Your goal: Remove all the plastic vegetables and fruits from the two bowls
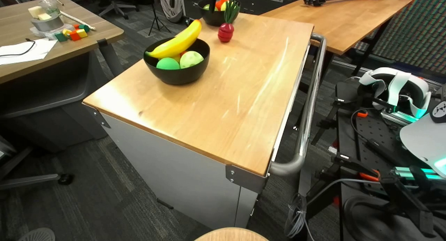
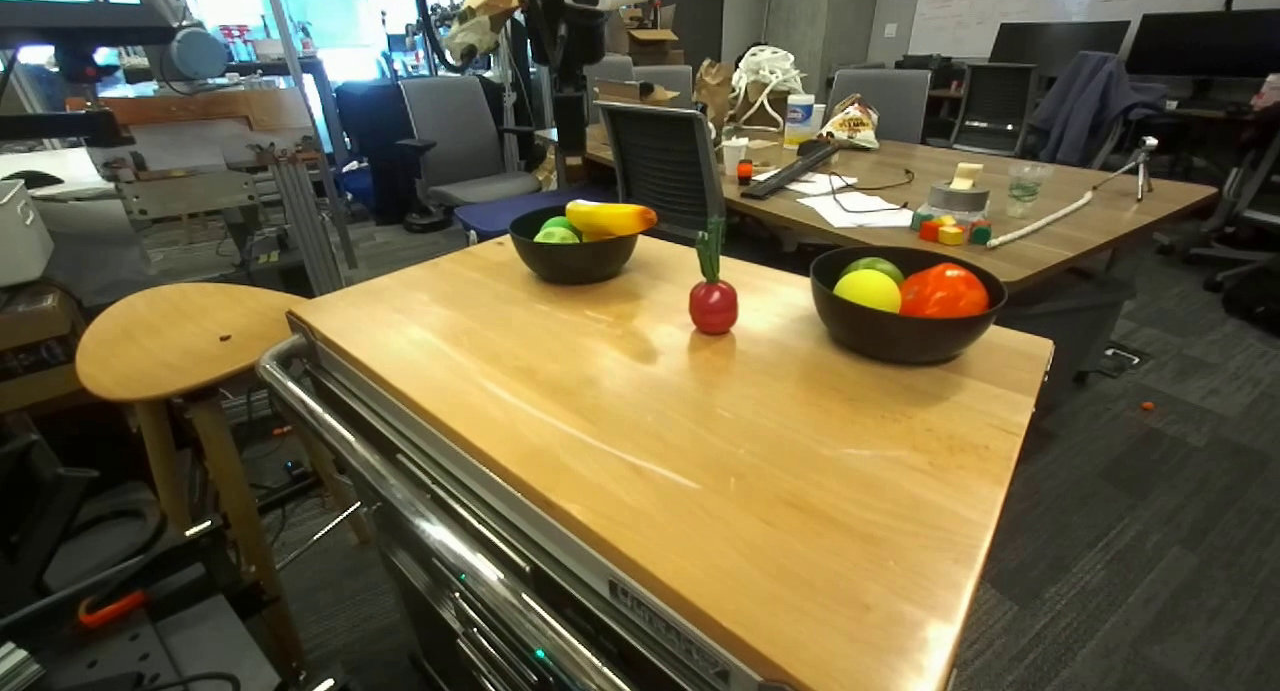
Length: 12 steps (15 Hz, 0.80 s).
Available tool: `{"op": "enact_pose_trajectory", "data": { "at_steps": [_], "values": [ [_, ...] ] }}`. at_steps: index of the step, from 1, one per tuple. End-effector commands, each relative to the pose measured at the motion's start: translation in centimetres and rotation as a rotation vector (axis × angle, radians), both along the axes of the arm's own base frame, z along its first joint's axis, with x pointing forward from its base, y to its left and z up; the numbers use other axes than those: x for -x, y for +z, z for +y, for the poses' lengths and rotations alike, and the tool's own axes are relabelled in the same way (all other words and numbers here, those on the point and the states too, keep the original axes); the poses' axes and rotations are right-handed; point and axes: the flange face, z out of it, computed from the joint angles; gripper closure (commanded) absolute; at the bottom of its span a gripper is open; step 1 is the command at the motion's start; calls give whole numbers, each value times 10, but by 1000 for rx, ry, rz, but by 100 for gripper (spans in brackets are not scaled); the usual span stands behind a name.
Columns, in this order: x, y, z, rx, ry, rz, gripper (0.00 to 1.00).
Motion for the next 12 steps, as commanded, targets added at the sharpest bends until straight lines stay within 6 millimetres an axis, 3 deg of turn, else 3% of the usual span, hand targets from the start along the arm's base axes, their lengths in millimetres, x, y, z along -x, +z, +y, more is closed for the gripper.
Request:
{"op": "enact_pose_trajectory", "data": {
  "at_steps": [1,10,11,12],
  "values": [
    [-12,-6,12,-8,-38,17,0],
    [-34,-45,13,48,-151,72,2],
    [-39,-49,11,52,-165,73,11],
    [-42,-52,9,57,-177,79,27]
  ]
}}
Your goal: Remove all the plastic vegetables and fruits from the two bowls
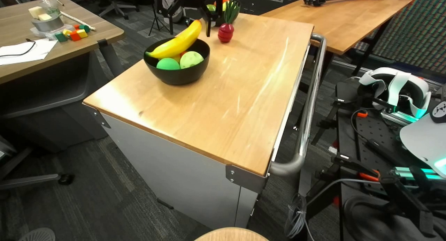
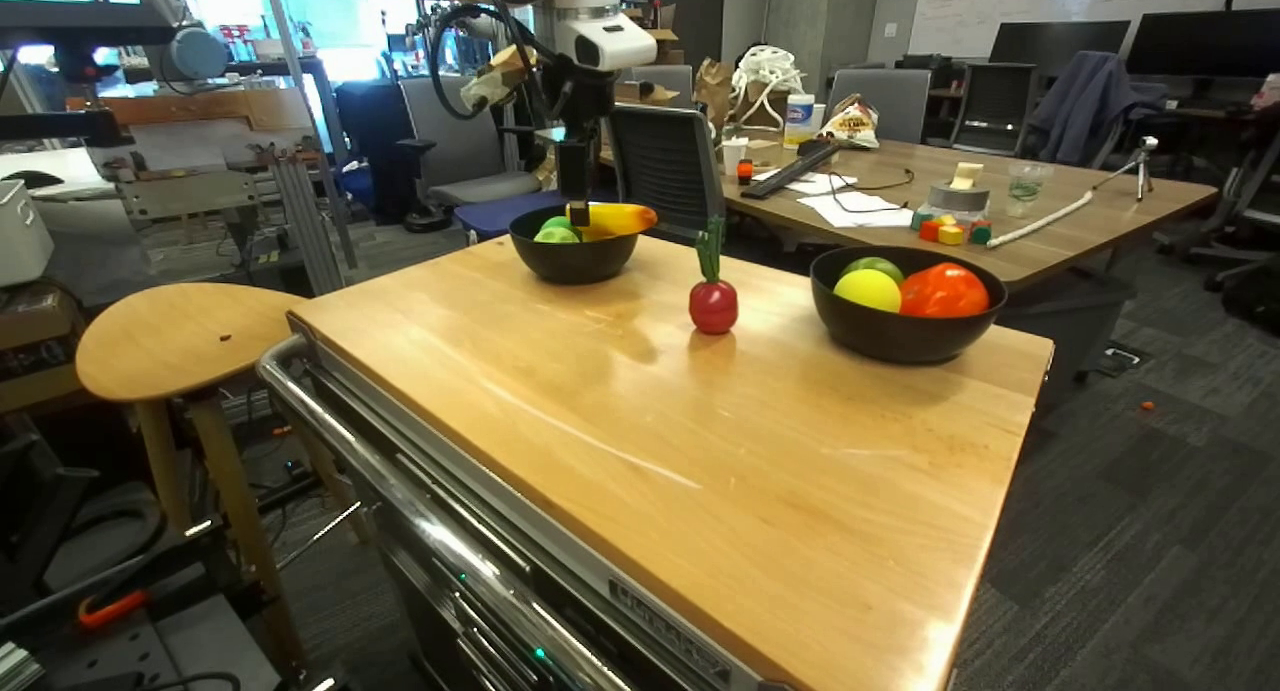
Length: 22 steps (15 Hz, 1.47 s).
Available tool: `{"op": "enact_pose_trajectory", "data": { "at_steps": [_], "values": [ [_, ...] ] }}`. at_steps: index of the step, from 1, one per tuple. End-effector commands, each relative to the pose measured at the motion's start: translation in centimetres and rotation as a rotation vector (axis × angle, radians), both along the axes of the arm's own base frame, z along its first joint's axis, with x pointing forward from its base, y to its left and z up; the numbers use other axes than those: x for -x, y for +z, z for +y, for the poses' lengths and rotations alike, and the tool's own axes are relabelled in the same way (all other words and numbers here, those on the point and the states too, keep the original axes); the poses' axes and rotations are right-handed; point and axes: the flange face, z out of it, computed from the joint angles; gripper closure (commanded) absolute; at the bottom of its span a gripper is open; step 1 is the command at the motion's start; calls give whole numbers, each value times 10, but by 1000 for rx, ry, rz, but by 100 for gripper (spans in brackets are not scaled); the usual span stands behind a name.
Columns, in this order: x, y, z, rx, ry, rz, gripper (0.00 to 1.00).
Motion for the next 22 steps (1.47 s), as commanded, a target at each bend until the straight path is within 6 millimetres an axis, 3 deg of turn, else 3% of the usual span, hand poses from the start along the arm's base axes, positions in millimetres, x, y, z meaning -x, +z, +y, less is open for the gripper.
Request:
{"op": "enact_pose_trajectory", "data": {
  "at_steps": [1,8,12,16,20,22],
  "values": [
    [-20,-4,-3,30,-50,-1,30],
    [-31,-7,-9,61,-69,-3,84],
    [-17,17,-12,33,-4,-17,85],
    [5,63,-24,73,130,-39,85],
    [16,99,-68,232,311,-26,85],
    [13,97,-90,305,396,-13,85]
  ]
}}
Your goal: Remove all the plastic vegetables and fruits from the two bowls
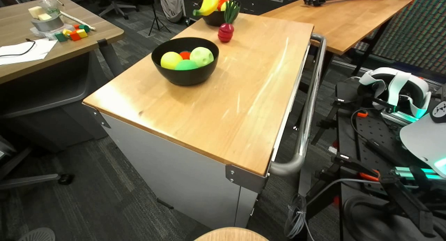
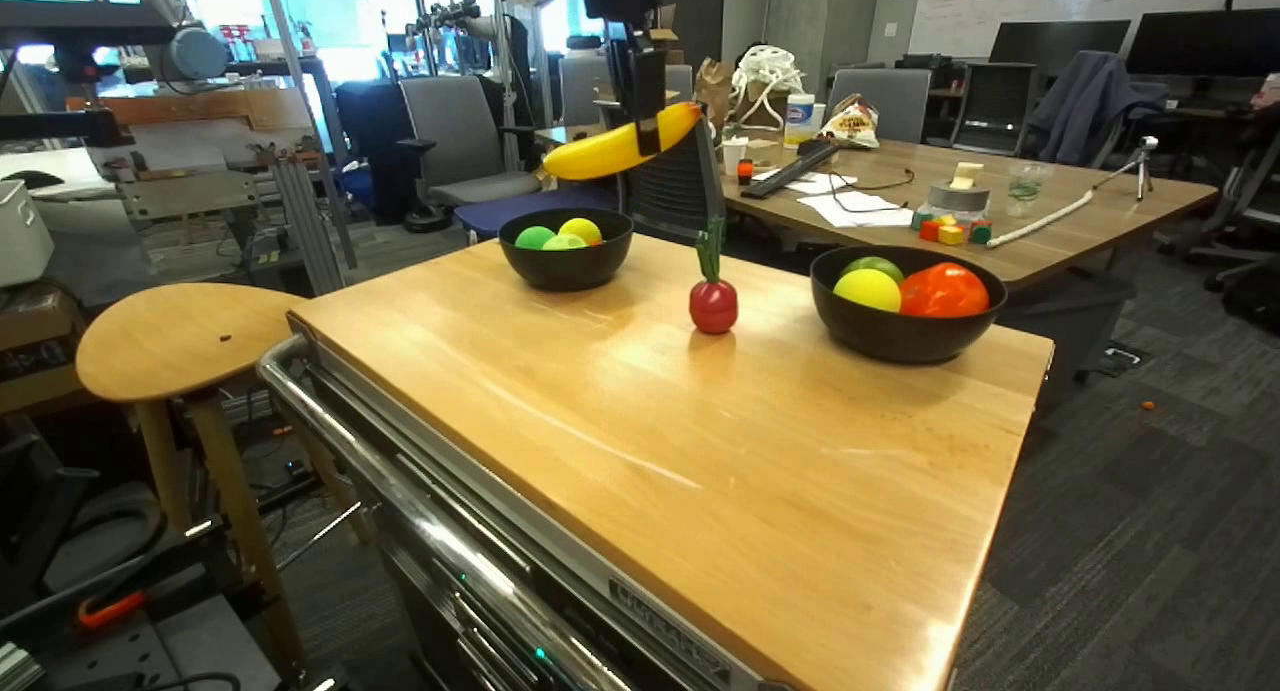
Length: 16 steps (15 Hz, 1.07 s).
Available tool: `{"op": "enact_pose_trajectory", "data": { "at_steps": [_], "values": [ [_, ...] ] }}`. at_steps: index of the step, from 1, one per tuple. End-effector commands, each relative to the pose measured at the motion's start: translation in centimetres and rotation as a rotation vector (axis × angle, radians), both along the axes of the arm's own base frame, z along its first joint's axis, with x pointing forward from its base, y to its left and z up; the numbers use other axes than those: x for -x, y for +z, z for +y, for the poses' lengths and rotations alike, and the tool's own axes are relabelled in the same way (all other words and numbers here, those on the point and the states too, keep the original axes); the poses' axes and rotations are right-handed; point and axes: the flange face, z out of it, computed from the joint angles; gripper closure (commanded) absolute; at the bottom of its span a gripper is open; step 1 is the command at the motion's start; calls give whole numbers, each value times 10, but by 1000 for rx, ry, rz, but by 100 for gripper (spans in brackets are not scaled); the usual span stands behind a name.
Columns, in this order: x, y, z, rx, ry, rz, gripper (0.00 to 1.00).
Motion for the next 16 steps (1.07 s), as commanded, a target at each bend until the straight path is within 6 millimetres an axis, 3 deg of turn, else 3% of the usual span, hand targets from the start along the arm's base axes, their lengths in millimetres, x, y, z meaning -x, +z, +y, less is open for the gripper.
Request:
{"op": "enact_pose_trajectory", "data": {
  "at_steps": [1,6,12,16],
  "values": [
    [3,3,-32,124,158,17,85],
    [-7,-33,-46,229,398,72,85],
    [-13,-82,-36,308,666,169,85],
    [-15,-103,-30,294,703,159,85]
  ]
}}
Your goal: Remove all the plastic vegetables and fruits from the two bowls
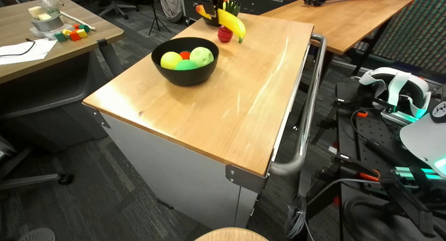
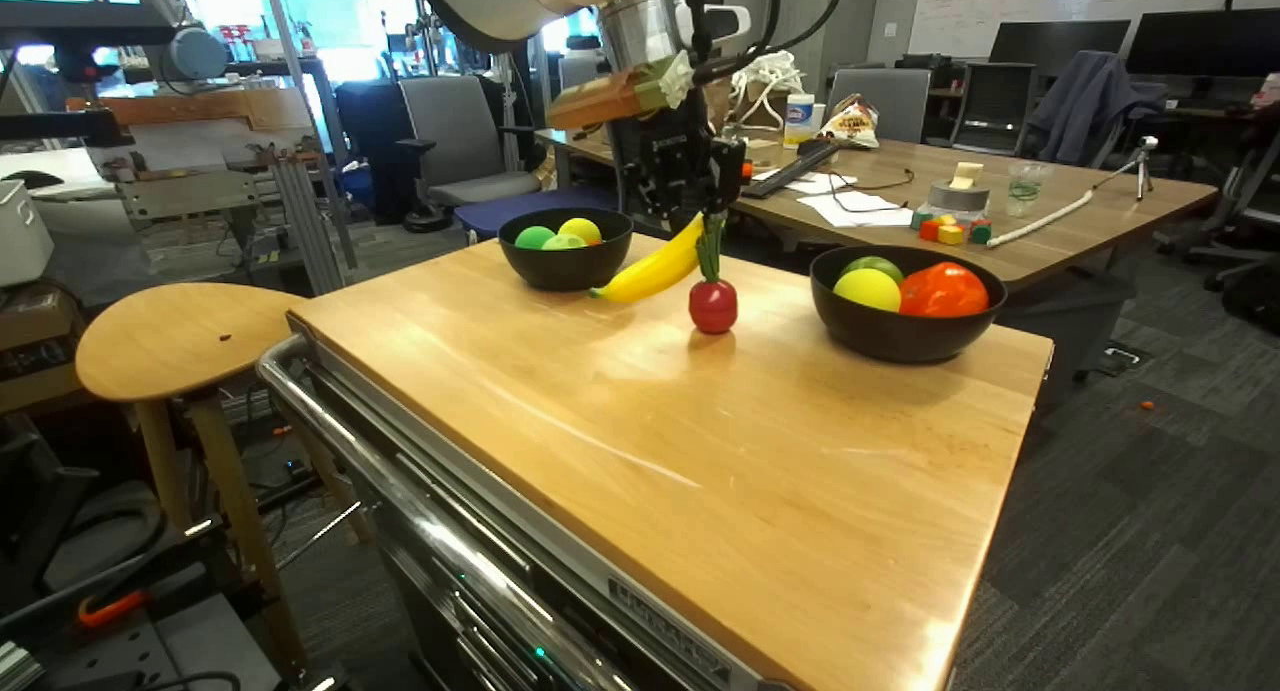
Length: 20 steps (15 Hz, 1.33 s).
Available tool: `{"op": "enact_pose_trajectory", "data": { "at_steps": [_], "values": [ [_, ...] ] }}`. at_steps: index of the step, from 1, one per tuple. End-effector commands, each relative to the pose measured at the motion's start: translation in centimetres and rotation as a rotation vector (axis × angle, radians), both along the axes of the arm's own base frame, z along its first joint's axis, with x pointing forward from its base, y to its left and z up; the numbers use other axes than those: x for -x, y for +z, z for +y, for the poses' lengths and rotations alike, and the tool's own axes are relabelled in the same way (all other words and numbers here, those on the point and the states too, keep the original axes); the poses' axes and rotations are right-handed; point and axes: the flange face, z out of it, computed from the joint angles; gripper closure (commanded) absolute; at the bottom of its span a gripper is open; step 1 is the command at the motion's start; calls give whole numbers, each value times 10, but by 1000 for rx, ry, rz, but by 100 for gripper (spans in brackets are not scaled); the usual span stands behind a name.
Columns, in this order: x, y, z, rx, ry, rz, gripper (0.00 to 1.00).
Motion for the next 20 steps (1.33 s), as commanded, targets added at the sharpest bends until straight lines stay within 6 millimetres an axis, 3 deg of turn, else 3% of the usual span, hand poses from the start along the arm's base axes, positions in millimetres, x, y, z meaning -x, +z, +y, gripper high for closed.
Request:
{"op": "enact_pose_trajectory", "data": {
  "at_steps": [1,5,6,7,11,14,18,19,20],
  "values": [
    [-1,-9,5,-8,43,-18,85],
    [0,-17,3,-14,36,-20,85],
    [1,-14,1,-15,37,-21,48],
    [2,-10,-1,-11,38,-34,34],
    [7,21,-21,-37,8,-72,3],
    [16,56,-29,-139,-62,-110,0],
    [25,108,-23,-247,-138,-139,0],
    [17,81,-30,-204,-137,-127,0],
    [20,93,-27,-217,-142,-134,0]
  ]
}}
